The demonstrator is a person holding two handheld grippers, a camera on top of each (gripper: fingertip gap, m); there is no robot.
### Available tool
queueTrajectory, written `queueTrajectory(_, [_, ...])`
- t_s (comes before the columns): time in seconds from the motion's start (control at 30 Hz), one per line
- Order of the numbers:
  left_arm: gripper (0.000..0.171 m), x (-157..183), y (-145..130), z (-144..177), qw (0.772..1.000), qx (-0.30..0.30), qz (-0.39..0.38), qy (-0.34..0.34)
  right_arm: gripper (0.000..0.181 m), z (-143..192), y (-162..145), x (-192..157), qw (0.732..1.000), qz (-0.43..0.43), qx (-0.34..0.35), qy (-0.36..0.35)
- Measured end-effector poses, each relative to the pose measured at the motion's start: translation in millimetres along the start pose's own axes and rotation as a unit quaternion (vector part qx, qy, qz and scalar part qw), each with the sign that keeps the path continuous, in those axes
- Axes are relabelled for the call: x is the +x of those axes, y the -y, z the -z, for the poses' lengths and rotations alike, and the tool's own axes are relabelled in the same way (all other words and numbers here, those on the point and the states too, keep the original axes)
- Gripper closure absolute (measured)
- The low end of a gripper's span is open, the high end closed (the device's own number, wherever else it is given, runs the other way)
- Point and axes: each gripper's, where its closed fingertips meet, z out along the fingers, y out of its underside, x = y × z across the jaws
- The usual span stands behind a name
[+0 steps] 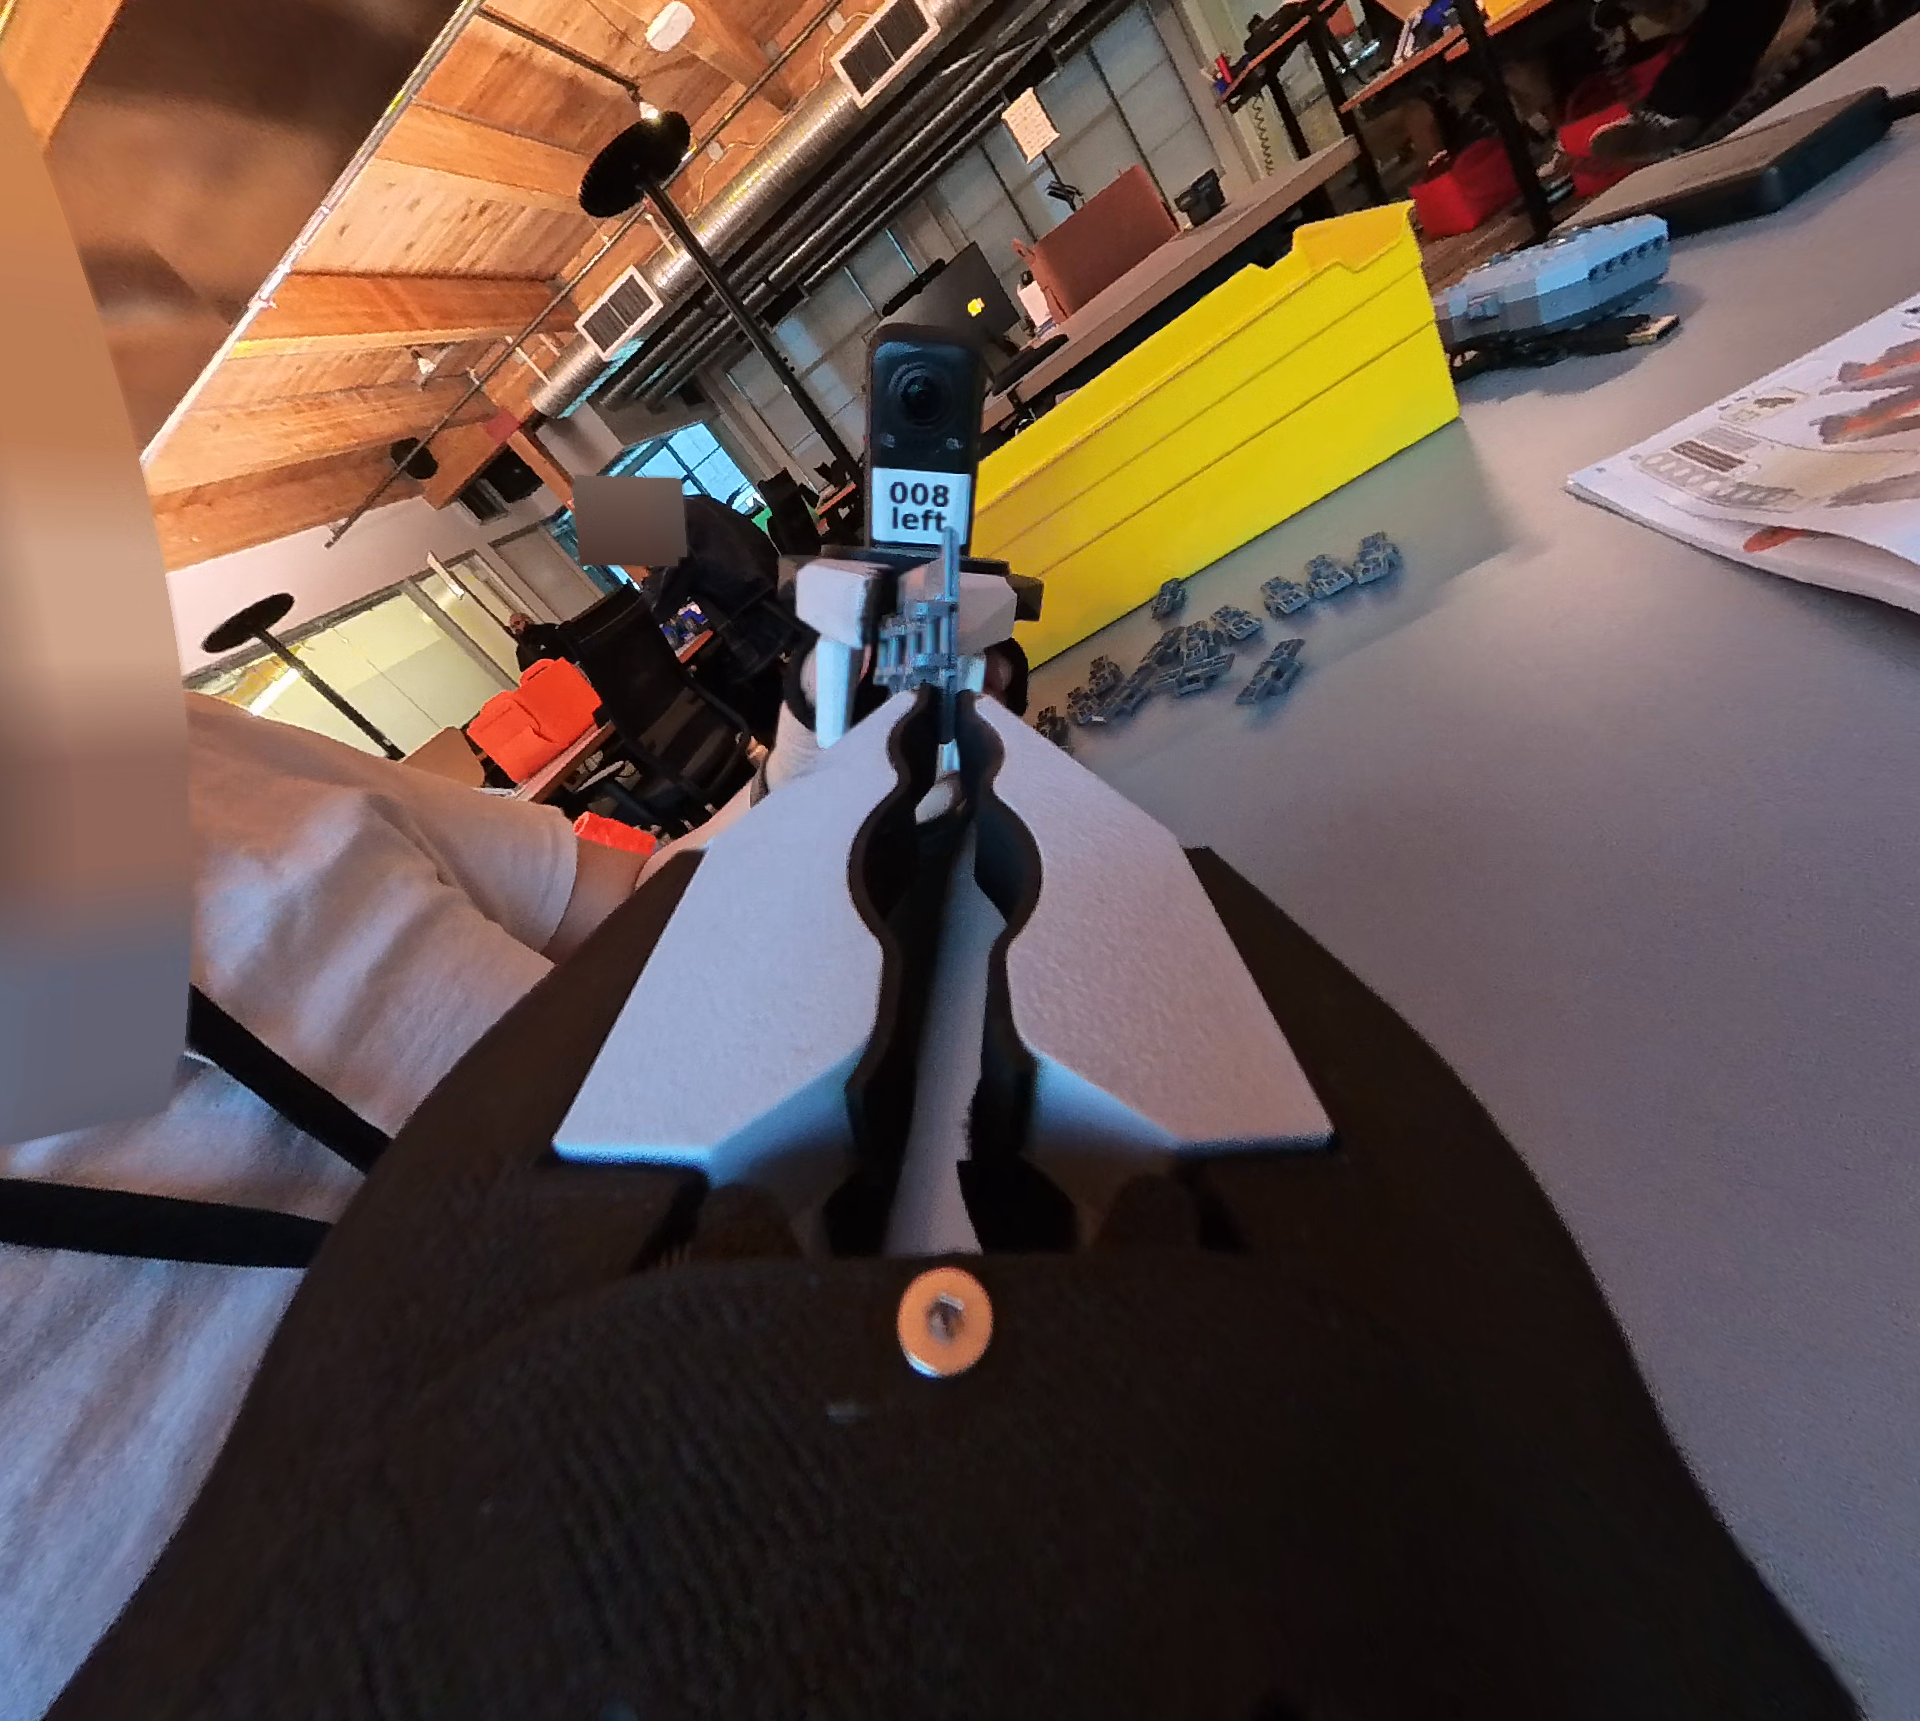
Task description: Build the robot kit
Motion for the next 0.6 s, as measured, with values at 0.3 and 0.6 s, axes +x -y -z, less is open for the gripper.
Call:
queueTrajectory(0.3, [0.151,-2,15,10,0.995,0.048,0.082,-0.038,0.181,0,-3,1,1.000,-0.016,-0.005,0.004])
queueTrajectory(0.6, [0.151,-11,4,4,0.998,0.016,0.058,0.001,0.181,-2,-5,-4,1.000,-0.012,-0.013,0.012])
